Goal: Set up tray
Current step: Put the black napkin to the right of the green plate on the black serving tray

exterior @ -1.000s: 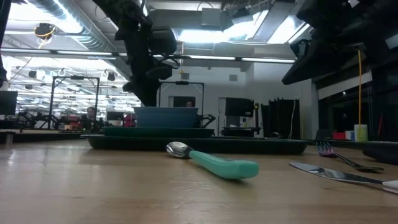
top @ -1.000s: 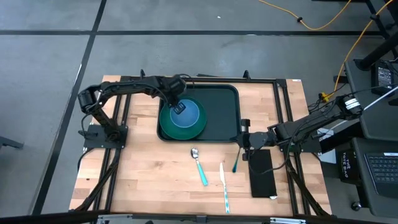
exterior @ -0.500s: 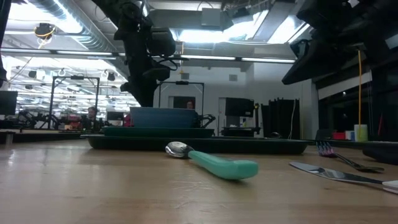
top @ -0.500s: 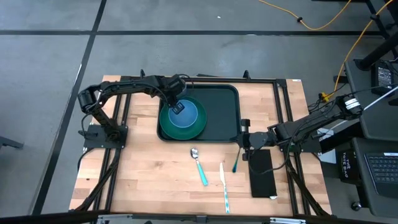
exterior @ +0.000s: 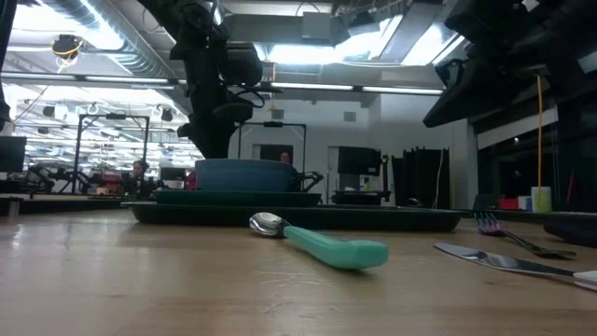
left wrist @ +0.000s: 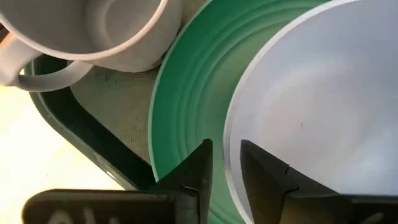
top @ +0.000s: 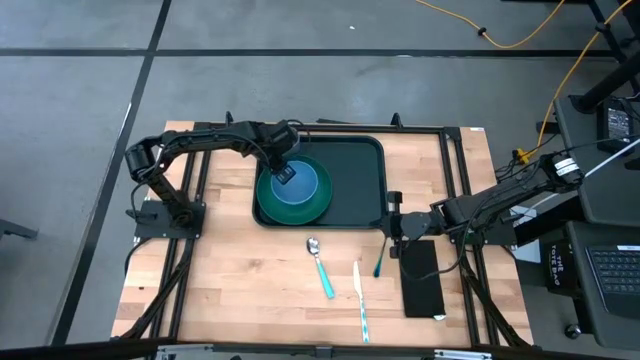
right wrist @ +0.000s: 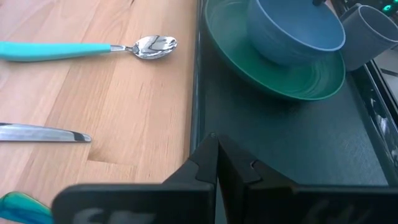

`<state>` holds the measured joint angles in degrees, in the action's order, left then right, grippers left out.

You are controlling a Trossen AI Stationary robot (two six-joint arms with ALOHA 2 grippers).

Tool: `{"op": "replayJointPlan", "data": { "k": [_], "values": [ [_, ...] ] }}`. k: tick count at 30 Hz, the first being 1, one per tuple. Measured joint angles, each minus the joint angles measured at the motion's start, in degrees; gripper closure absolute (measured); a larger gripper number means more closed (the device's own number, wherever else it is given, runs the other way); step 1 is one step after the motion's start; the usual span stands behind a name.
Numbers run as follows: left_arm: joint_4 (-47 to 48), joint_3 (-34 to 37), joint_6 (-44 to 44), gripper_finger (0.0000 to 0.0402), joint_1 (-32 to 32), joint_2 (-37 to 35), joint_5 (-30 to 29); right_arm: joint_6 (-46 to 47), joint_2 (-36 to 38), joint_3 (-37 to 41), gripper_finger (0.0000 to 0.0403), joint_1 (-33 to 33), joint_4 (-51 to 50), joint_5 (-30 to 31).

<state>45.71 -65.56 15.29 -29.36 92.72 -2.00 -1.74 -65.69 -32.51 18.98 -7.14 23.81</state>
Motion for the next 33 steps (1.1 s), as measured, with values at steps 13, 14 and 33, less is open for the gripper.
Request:
{"op": "replayJointPlan", "data": {
  "k": [13,14,33],
  "values": [
    [1.0,0.0,-1.2,0.0299,1.7,-11.0,-0.1,0.0,0.0,0.0,0.0393,0.0,0.0,0.0],
    [0.7,0.0,-1.2,0.03,2.3,-12.4,-0.6,0.0,0.0,0.0,0.0393,0.0,0.0,0.0],
    [-12.5,7.3,-0.8,0.0398,37.8,-29.5,-29.8,0.2,0.0,-6.2,0.0393,0.9,-6.1,-1.4]
  ]
}}
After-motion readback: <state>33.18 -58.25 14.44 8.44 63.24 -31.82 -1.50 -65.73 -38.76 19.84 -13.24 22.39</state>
